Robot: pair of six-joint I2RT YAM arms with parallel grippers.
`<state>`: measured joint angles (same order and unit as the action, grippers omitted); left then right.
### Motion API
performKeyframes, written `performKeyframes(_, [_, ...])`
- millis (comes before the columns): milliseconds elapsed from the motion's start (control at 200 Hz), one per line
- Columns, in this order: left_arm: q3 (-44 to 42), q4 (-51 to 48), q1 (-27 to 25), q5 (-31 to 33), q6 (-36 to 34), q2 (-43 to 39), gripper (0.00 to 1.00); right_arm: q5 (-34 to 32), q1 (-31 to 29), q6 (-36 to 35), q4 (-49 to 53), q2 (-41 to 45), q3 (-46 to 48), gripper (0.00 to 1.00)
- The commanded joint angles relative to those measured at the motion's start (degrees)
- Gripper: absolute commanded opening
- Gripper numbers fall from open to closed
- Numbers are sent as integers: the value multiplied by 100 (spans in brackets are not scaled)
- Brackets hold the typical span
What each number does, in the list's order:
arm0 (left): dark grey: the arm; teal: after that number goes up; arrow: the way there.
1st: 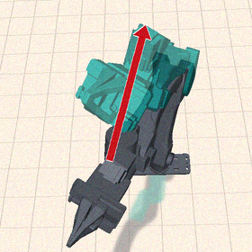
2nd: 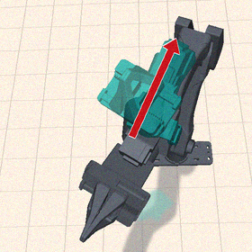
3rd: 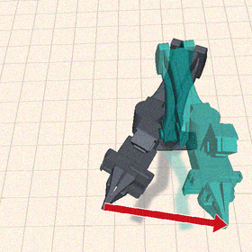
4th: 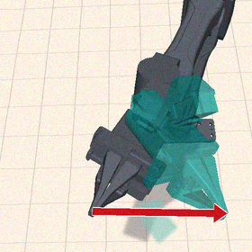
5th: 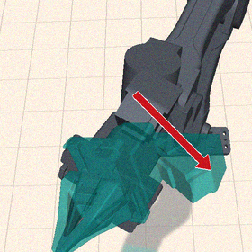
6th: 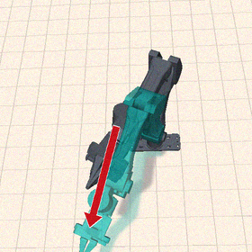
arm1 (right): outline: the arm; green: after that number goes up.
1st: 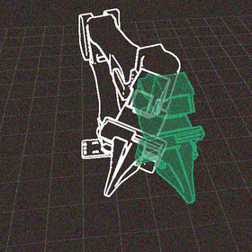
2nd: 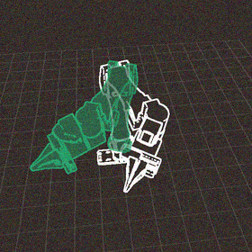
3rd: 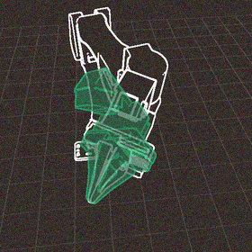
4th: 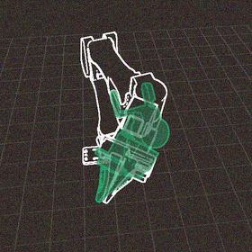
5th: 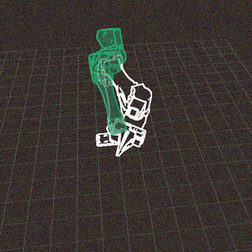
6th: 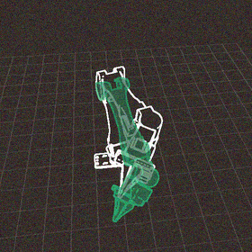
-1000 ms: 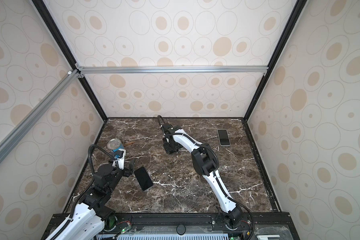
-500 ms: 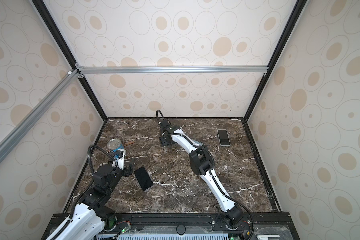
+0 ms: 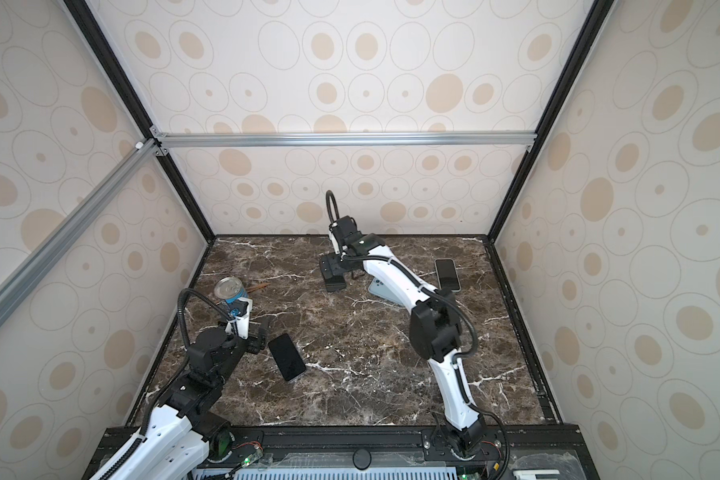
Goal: Put the phone into the phone case
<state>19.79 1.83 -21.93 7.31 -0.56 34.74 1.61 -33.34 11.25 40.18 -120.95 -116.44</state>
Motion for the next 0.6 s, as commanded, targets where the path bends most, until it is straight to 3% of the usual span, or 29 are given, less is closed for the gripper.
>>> performKeyframes(0, [379, 122, 19, -551, 145, 403, 75, 199, 534, -57, -280, 430, 935, 89])
performKeyframes(195, [1035, 583, -115, -1537, 376, 1585, 74, 484, 1321, -94, -230, 961, 2006, 79])
performKeyframes(360, [1750, 1161, -410, -1843, 407, 2747, 74, 769, 1704, -86, -520, 975, 2647, 73])
performKeyframes(595, [1877, 1396, -436, -2150, 644, 3452, 73, 1408, 1704, -212, -391, 207, 2405, 73])
